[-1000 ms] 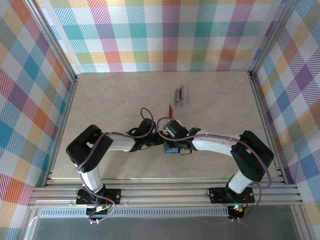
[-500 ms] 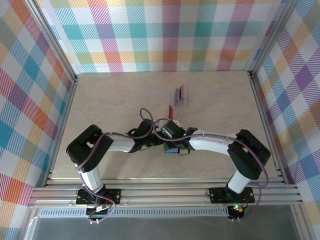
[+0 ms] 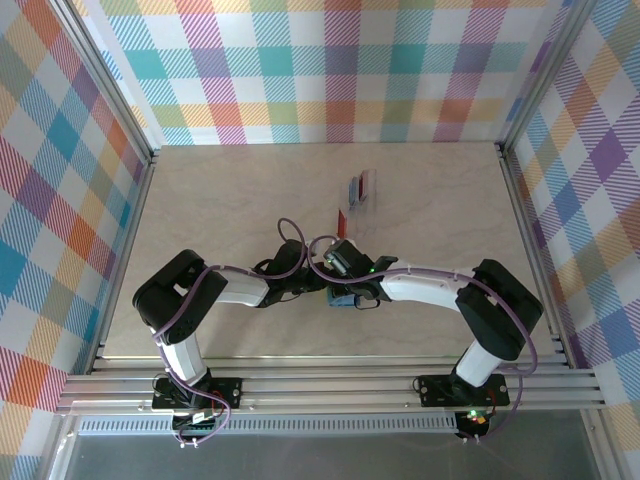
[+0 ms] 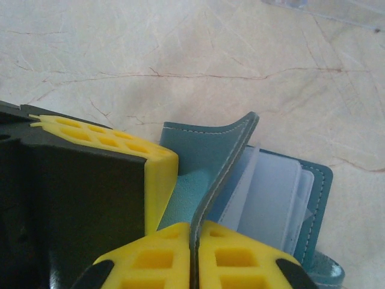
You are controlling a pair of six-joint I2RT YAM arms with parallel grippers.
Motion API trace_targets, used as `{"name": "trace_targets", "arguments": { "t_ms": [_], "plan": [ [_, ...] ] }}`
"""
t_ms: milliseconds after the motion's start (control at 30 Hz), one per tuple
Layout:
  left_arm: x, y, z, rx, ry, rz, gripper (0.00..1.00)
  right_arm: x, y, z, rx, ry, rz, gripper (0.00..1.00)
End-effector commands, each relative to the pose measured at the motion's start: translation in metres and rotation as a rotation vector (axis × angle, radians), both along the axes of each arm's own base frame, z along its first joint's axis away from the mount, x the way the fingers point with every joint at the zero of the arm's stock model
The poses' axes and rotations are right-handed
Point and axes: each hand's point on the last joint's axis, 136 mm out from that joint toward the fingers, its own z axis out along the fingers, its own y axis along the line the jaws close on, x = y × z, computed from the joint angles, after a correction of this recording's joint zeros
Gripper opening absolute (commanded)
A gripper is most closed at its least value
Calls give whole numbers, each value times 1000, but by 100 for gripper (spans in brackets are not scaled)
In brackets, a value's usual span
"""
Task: Put the credit cards into the card holder
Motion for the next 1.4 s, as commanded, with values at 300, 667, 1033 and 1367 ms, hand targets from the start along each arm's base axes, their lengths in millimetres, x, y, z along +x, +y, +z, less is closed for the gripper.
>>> {"name": "trace_targets", "arguments": {
  "t_ms": [300,667,1033,1367],
  "plan": [
    [-46,28,0,49,164,-25,17,0,-59,22,-250,-133,-124,0],
    [-44,64,1,218,178,80,18,-5,-21,18,-400,-178,-9,7],
    [-43,80,-7,233,225,137,18,-31,35,1,-126,-38,196,38],
    [-40,92,22,211,191,165,24,-39,41,-13,81,111,233,63]
  ]
}}
